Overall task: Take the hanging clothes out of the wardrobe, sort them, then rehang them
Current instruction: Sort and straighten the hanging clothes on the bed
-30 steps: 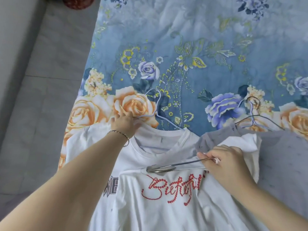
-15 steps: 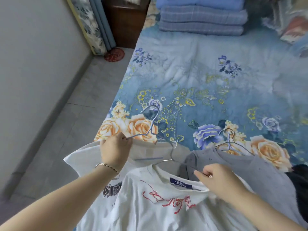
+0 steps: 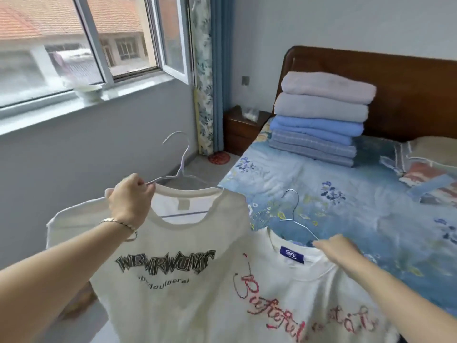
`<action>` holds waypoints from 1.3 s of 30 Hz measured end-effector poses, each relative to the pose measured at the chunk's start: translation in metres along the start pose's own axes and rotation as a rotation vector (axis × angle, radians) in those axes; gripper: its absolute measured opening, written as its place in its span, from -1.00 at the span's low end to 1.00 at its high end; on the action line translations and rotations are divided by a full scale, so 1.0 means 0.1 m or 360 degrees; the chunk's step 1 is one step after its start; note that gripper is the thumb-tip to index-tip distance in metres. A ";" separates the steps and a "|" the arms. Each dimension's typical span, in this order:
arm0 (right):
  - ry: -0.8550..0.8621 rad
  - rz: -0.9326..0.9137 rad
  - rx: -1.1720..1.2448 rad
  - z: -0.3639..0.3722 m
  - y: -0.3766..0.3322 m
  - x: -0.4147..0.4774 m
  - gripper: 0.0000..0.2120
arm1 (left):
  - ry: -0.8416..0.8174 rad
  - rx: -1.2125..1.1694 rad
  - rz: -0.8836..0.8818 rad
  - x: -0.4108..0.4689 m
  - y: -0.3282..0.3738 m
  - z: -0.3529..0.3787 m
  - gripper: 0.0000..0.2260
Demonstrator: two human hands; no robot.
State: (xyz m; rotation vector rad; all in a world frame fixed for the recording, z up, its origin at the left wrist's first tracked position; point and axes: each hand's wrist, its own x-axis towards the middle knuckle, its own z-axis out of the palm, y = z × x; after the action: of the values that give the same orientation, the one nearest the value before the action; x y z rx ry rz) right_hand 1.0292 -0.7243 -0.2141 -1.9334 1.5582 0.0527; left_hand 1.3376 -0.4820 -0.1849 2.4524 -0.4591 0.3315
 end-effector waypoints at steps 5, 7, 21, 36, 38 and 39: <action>0.0409 -0.0146 0.0156 -0.41 -0.31 -0.27 -0.81 | 0.0119 -0.0152 0.0205 -0.15 0.09 -0.69 -0.82; 0.0543 -0.0264 0.0155 -0.54 -0.51 -0.40 -0.73 | 0.0138 -0.0195 0.0311 -0.25 0.11 -0.94 -0.81; 0.0122 -0.1465 0.0390 -0.28 -1.10 -1.46 -0.65 | -0.0136 -0.0785 0.0324 -0.60 0.48 -1.54 -0.82; 0.0309 -0.1426 0.0272 -0.17 -1.02 -1.70 -0.70 | -0.0336 -0.0794 0.0445 -0.69 -0.06 -1.63 -0.80; 0.0361 -0.1322 0.0320 -0.21 -1.01 -1.73 -0.74 | -0.0300 -0.0767 0.0417 -0.68 -0.22 -1.63 -0.73; 0.0369 -0.1272 0.0356 -0.23 -1.01 -1.75 -0.75 | -0.0307 -0.0723 0.0419 -0.67 -0.32 -1.62 -0.70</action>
State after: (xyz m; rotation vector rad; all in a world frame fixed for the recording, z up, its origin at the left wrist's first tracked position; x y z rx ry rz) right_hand 1.0593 -0.5766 -0.0782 -2.2837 0.7713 -0.6692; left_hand 1.2697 -0.3418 -0.0981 1.9887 -0.8445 0.0816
